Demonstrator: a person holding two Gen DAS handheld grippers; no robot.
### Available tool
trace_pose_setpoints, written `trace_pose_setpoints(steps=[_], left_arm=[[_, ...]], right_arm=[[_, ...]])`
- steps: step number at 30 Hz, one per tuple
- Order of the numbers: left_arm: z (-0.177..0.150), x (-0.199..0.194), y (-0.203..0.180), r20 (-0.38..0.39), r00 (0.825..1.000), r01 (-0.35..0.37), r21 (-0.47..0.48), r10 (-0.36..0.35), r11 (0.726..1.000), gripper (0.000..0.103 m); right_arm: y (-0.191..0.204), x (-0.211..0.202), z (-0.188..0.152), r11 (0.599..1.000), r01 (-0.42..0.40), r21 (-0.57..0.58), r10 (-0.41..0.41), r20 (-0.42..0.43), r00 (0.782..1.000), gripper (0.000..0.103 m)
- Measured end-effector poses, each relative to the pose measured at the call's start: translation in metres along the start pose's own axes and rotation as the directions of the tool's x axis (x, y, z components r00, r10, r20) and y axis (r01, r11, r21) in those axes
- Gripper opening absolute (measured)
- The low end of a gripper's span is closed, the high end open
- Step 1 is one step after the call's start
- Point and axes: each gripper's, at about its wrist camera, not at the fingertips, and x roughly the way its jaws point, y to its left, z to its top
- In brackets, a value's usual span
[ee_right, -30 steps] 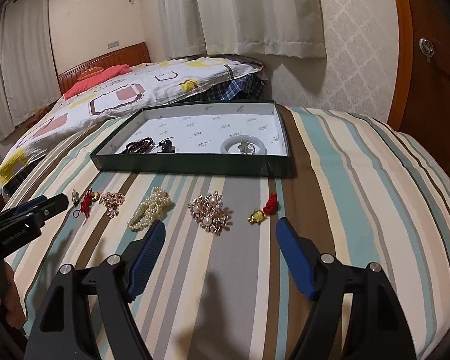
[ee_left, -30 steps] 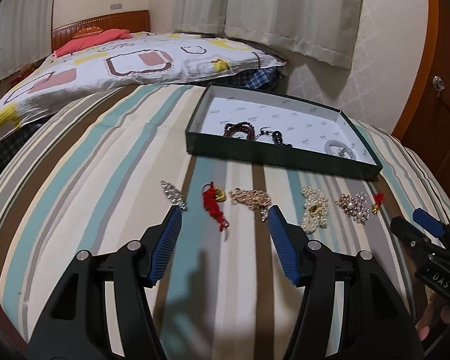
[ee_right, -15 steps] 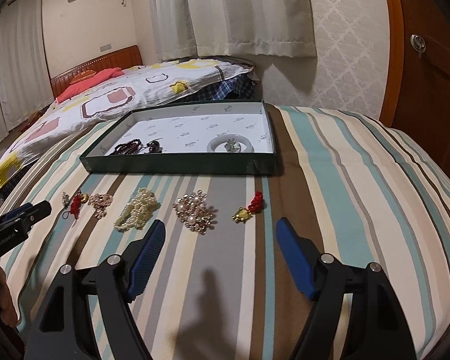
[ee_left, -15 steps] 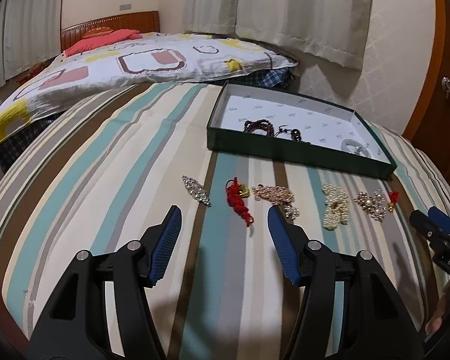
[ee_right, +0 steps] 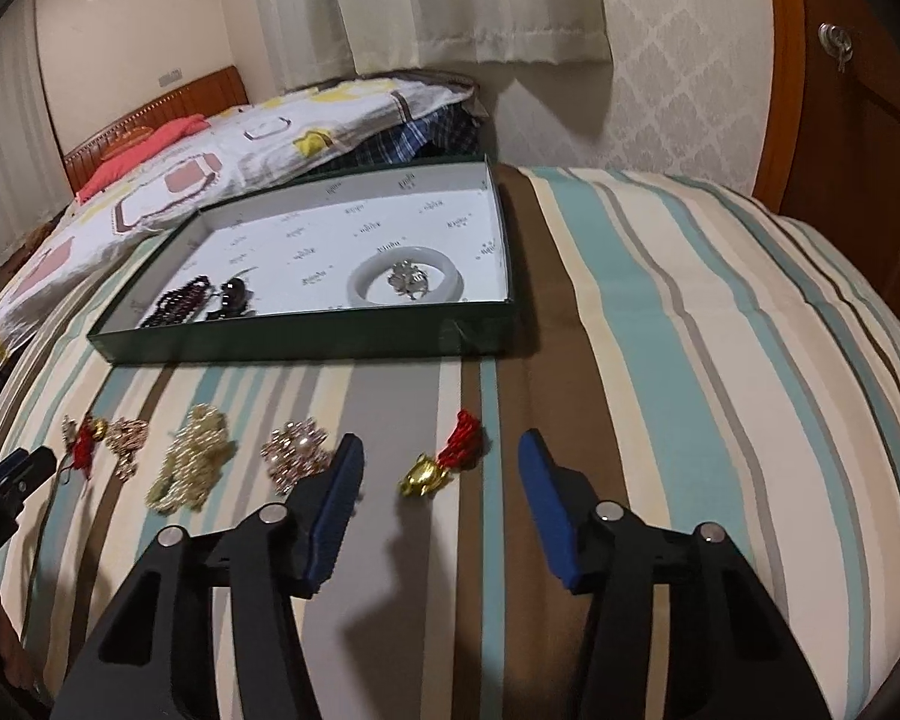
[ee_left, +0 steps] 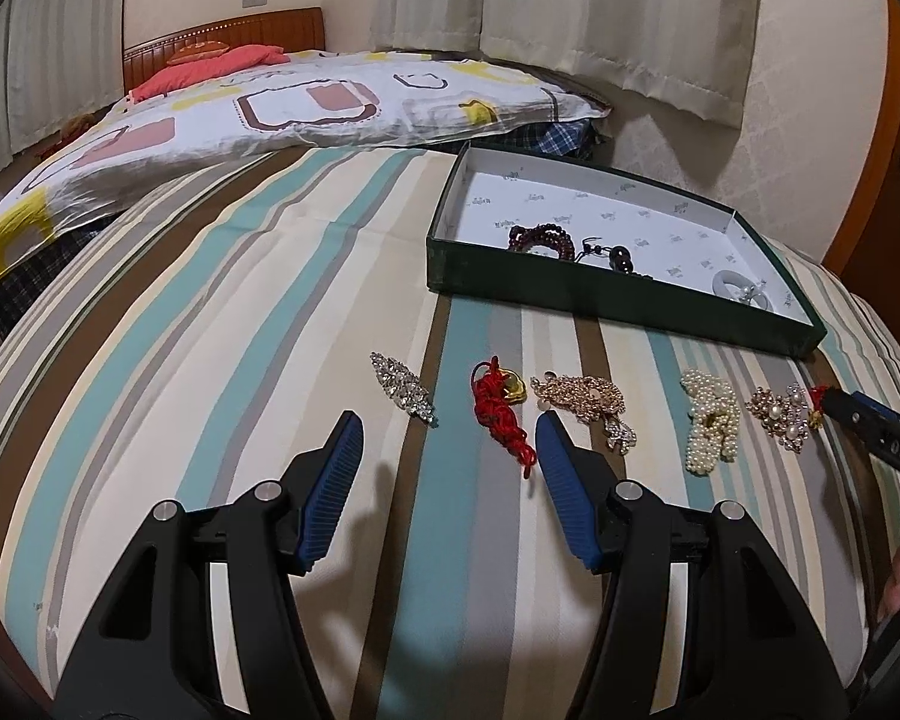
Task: Organize jewelry
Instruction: 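Grasp the red tassel charm with the right tool while the left tool approaches the rhinestone brooch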
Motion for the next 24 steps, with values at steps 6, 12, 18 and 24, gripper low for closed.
trace_pose_setpoints(steps=[6,12,18,24], left_arm=[[0.001,0.008,0.001,-0.019,1.000,0.000,-0.005,0.000,1.000,0.058],[0.005,0.015,0.000,-0.036,0.999,0.010,-0.014,-0.011,1.000,0.058],[0.009,0.016,0.007,-0.034,0.999,0.005,-0.033,-0.006,0.999,0.056],[0.010,0.021,0.021,-0.051,0.999,-0.013,-0.061,0.010,0.998,0.051]], right_arm=[[-0.003,0.015,0.003,1.000,-0.005,0.004,0.005,-0.056,0.998,0.036],[-0.007,0.013,0.000,1.000,-0.010,-0.009,0.009,-0.056,0.998,0.011],[-0.010,0.000,-0.006,1.000,-0.015,-0.008,0.015,-0.030,0.999,0.011],[-0.007,-0.003,-0.007,0.999,-0.028,-0.017,0.028,-0.020,0.999,0.011]])
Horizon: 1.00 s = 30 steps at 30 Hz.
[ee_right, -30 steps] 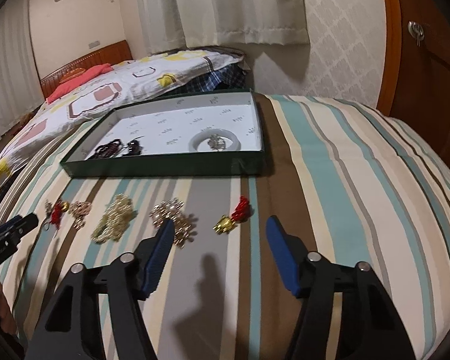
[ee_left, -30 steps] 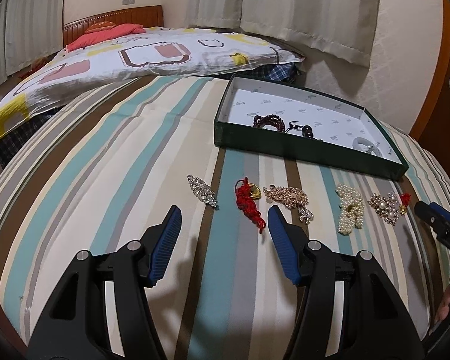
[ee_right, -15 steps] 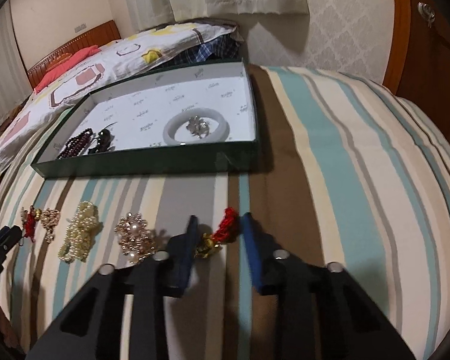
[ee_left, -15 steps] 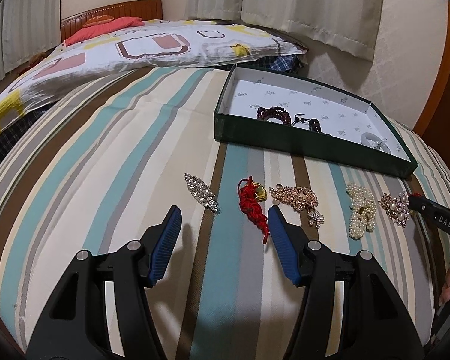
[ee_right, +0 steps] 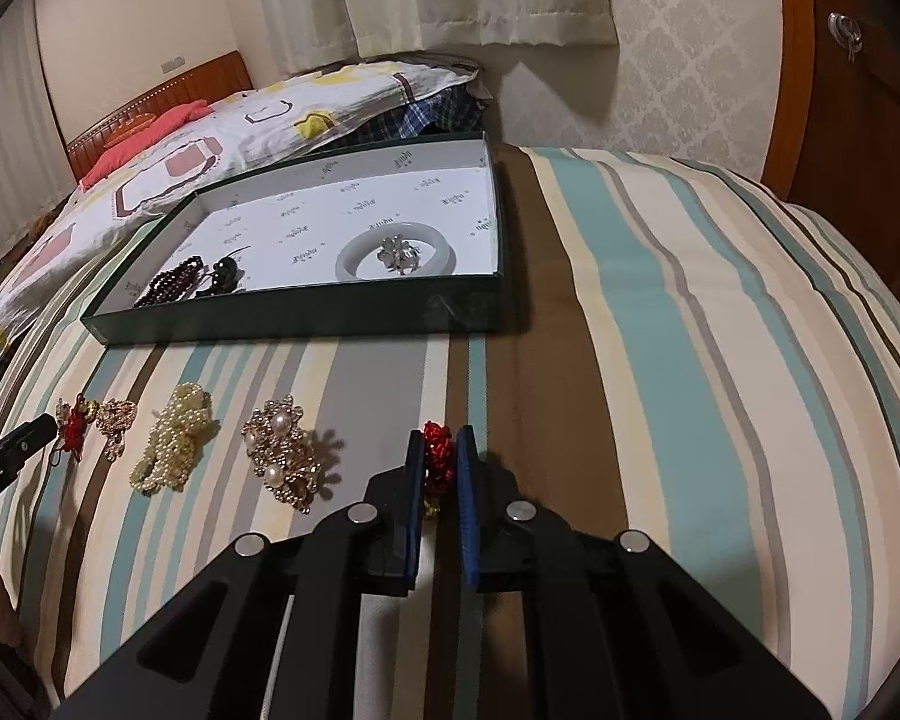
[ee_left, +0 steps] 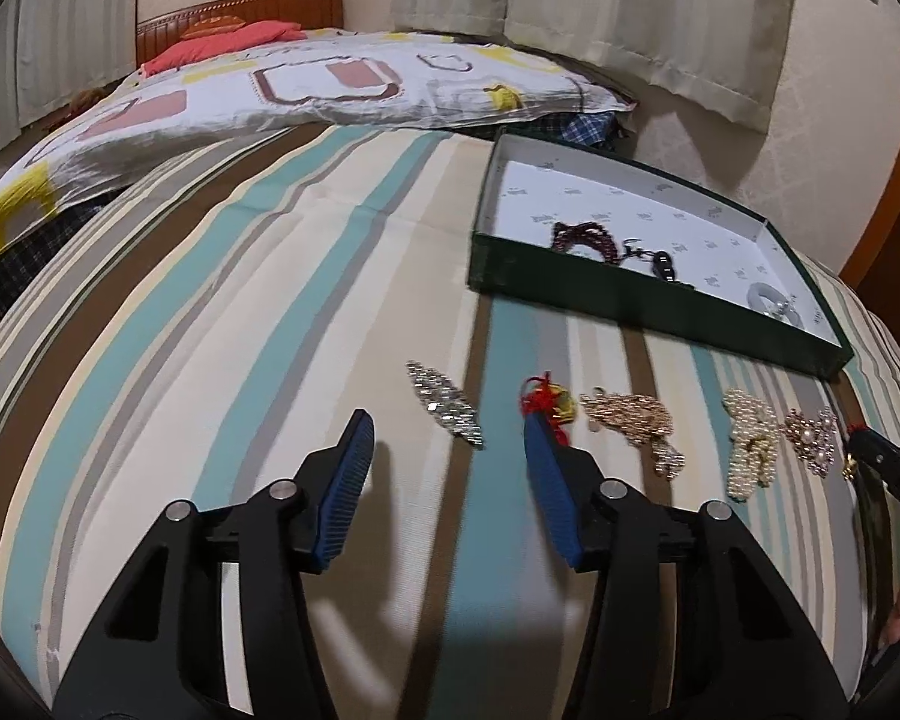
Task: Organize jewelry
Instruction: 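Grasp the red tassel charm with the right tool while the left tool approaches the rhinestone brooch, then grasp the silver rhinestone brooch with the left tool while the right tool holds the tassel charm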
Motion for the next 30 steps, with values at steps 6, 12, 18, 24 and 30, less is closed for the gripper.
trace_pose_setpoints(steps=[6,12,18,24,30], left_arm=[[0.006,0.010,0.002,-0.045,0.999,0.024,-0.018,-0.025,1.000,0.047],[0.014,0.017,0.006,-0.069,0.998,0.005,-0.002,-0.005,1.000,0.037],[0.011,0.013,0.015,-0.074,0.997,0.014,-0.005,-0.014,1.000,0.024],[0.015,0.018,0.007,-0.066,0.997,0.029,0.033,-0.027,0.999,0.024],[0.015,0.018,0.006,-0.064,0.997,0.036,0.039,-0.033,0.999,0.012]], right_arm=[[0.003,0.000,-0.001,1.000,-0.006,-0.004,0.006,-0.002,1.000,0.011],[0.004,0.000,-0.003,1.000,-0.012,-0.006,0.012,-0.010,1.000,0.011],[0.005,0.003,-0.006,1.000,-0.024,-0.001,0.024,-0.021,0.999,0.011],[0.005,0.002,-0.006,1.000,-0.024,0.001,0.024,-0.020,1.000,0.011],[0.007,0.001,-0.007,1.000,-0.028,-0.004,0.028,-0.009,1.000,0.011]])
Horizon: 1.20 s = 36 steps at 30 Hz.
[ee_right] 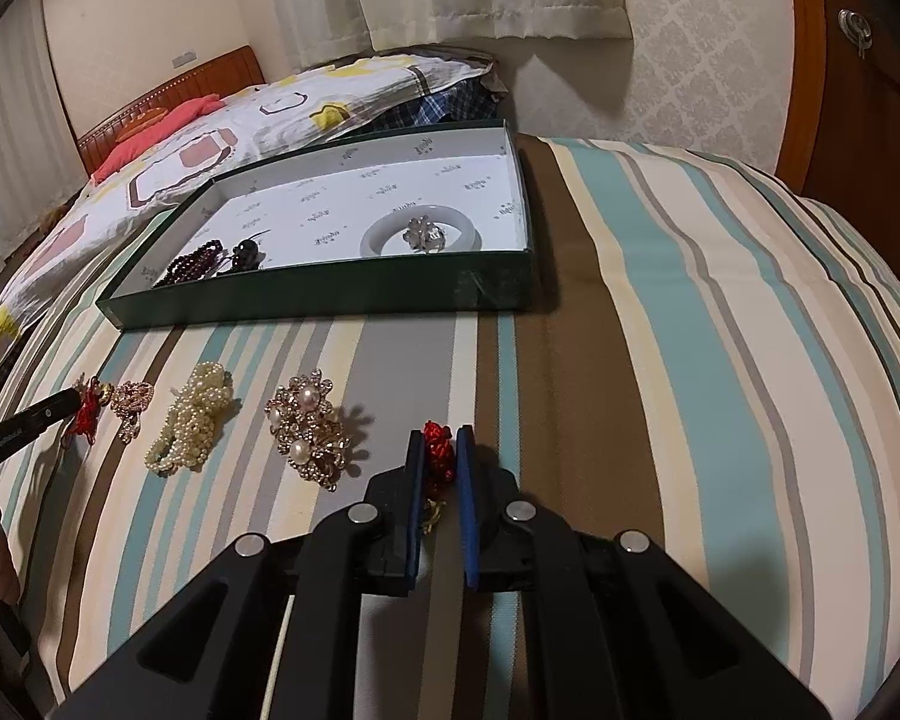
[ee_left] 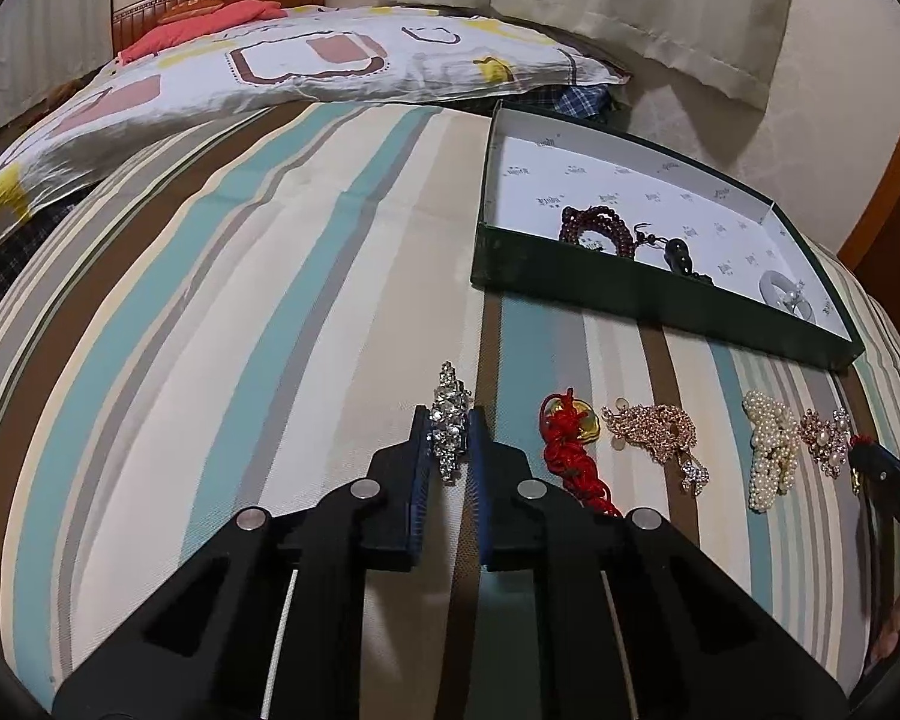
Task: Organize jewelry
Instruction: 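Grasp the silver rhinestone brooch with the left tool while the right tool holds the tassel charm, then carry the rhinestone brooch and tassel charm in both tools over the green box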
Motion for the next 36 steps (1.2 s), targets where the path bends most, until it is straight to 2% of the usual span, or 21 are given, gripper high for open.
trace_pose_setpoints(steps=[10,18,27,36], left_arm=[[0.000,-0.012,-0.005,0.046,0.999,0.005,0.010,-0.005,1.000,0.012],[0.010,-0.036,-0.014,0.114,0.993,0.033,0.018,-0.035,0.999,0.012],[0.043,-0.064,-0.040,0.210,0.971,0.109,0.046,-0.116,0.993,0.012],[0.092,-0.051,-0.090,0.260,0.943,0.189,0.098,-0.209,0.977,0.012]], right_arm=[[0.001,-0.013,0.002,1.000,-0.007,-0.001,0.007,0.049,0.999,0.009],[0.006,-0.031,0.013,1.000,-0.018,-0.011,0.019,0.106,0.994,0.009],[0.012,-0.048,0.052,0.999,-0.023,-0.036,0.030,0.208,0.978,0.009],[0.015,-0.039,0.102,0.997,-0.021,-0.076,0.043,0.301,0.953,0.009]])
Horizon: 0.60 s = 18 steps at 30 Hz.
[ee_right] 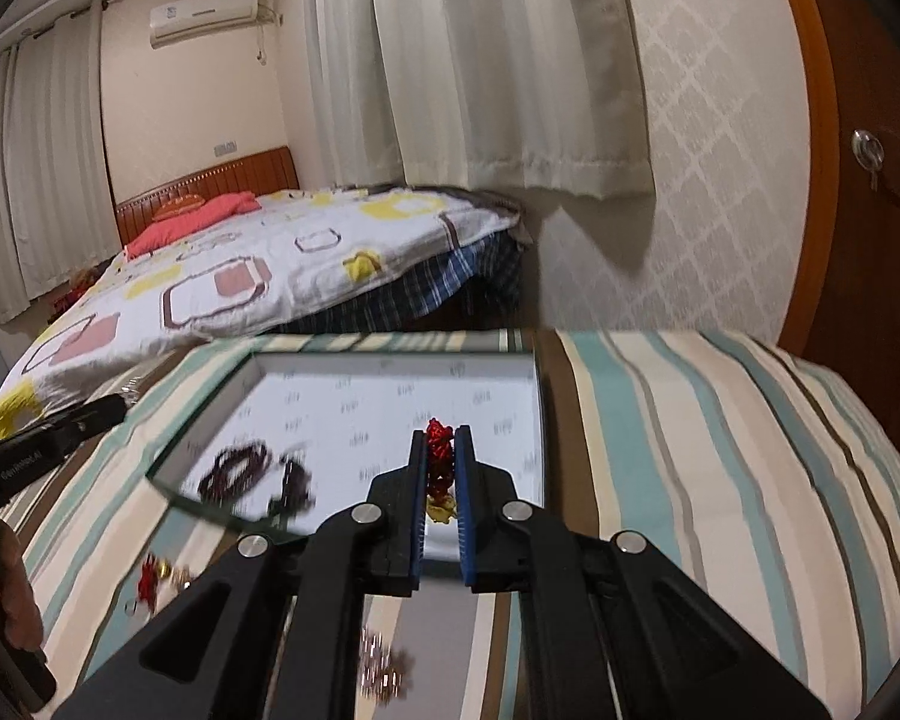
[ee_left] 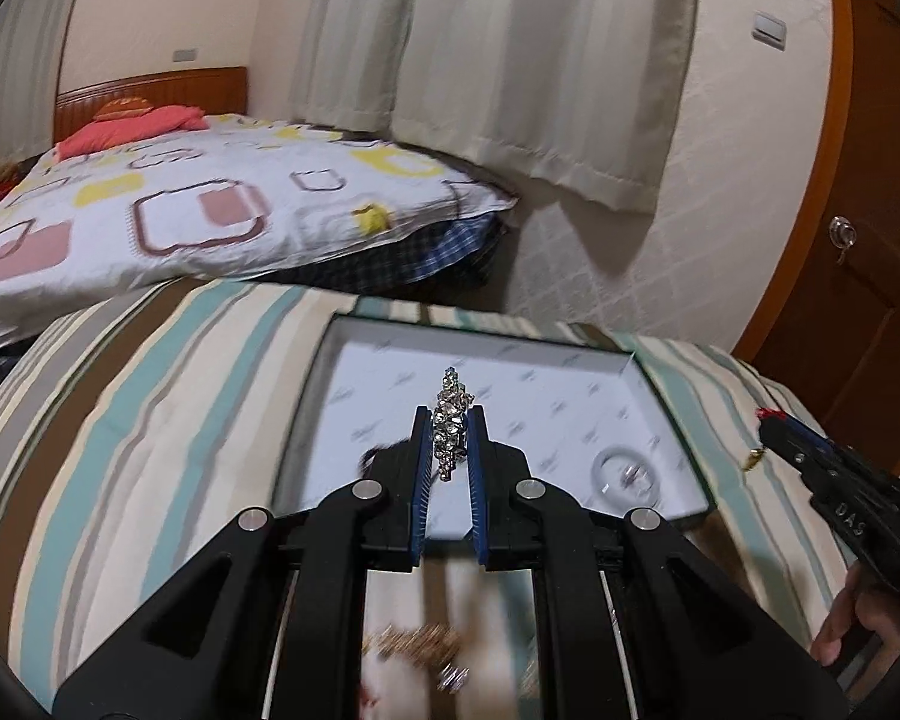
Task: Organize jewelry
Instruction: 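Carry the rhinestone brooch and tassel charm in both tools over the green box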
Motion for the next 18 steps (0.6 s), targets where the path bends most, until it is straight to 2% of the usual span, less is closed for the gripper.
trace_pose_setpoints(steps=[8,12,18], left_arm=[[0.013,0.053,-0.032,-0.023,0.999,0.045,0.007,-0.044,0.999,0.012],[0.004,0.086,-0.045,-0.080,0.996,0.045,0.022,-0.043,0.999,0.012],[-0.010,0.131,-0.048,-0.188,0.982,0.029,0.027,-0.024,0.999,0.012]], right_arm=[[-0.010,0.043,0.008,1.000,-0.006,-0.009,0.005,-0.023,1.000,0.009],[-0.021,0.074,0.001,1.000,-0.011,0.010,0.011,-0.082,0.997,0.009],[-0.029,0.111,-0.007,1.000,-0.002,0.001,0.002,-0.177,0.984,0.009]])
